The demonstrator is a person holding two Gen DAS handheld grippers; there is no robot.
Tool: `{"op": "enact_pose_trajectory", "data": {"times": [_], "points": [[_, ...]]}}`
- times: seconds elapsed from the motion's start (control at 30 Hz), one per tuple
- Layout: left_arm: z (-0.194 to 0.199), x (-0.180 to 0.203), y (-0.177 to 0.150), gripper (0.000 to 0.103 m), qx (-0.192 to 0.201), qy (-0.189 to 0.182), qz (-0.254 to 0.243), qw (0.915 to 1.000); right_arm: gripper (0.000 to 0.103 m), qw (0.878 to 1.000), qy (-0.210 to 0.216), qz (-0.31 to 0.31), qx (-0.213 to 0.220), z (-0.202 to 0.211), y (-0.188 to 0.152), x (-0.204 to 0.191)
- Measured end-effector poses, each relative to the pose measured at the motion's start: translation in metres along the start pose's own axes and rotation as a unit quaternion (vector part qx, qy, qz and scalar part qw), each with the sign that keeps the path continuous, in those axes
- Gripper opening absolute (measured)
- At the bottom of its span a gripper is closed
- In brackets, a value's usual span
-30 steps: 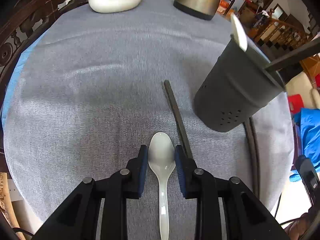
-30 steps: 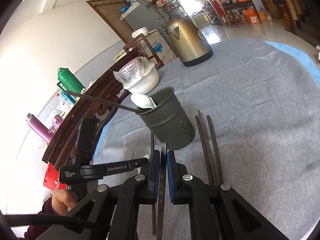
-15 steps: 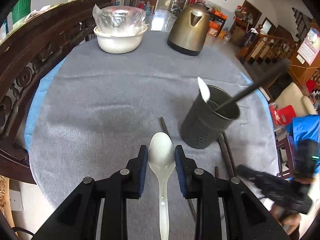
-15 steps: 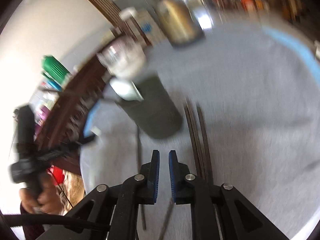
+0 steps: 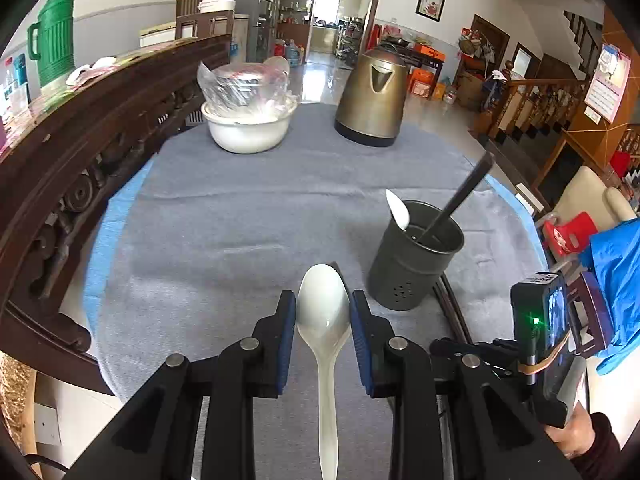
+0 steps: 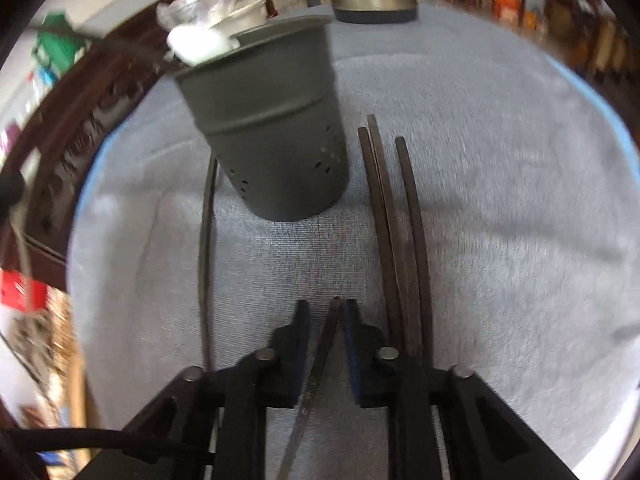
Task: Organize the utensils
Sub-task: 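Lift the spoon with the left gripper while the right gripper carries the chopstick over the holder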
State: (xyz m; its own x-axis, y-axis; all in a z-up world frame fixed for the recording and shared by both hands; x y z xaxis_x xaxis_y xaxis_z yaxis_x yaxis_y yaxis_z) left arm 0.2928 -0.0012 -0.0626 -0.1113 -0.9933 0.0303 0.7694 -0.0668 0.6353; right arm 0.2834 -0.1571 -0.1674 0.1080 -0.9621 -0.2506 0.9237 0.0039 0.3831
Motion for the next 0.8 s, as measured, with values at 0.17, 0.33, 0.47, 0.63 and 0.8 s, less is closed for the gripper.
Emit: {"op": "enact_pose_trajectory", "data": {"times": [0.17,0.33,0.47,0.63,0.8], "points": [[0.003,-0.011,0.007,0.029,0.009,0.000,0.009,0.9999,0.006,0.999,0.032,-0.011,0.036,0.025,0.005,0.008],[0.013,-0.017,0.029,0.029,0.042,-0.007,0.017,0.9990,0.006,0.985,0.088,-0.014,0.151,0.093,0.029,0.010],[0.024,-0.020,0.055,0.029,0.077,-0.008,0.026,0.9967,0.006,0.954,0.111,-0.003,0.278,0.155,0.044,0.011],[0.034,-0.018,0.086,0.029,0.119,-0.010,0.029,0.9925,0.006,0.902,0.110,0.003,0.417,0.223,0.059,0.004],[0.040,-0.013,0.117,0.029,0.153,-0.023,0.037,0.9872,0.006,0.855,0.101,0.003,0.508,0.264,0.067,-0.005]]}}
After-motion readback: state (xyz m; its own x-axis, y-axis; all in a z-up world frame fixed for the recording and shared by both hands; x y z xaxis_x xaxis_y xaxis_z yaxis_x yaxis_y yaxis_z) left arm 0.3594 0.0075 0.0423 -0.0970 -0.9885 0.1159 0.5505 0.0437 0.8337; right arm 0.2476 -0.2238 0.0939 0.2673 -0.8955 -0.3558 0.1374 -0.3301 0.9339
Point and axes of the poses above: each gripper's, at about its wrist camera, not at the fingertips, and z roughly against the way its jaws point, x to its right, y to its top, the point moved 4 cm from there along -z, roughly the way its jaws point, and after that the axes turned 9 degrees about y, right-handed, at the moved point
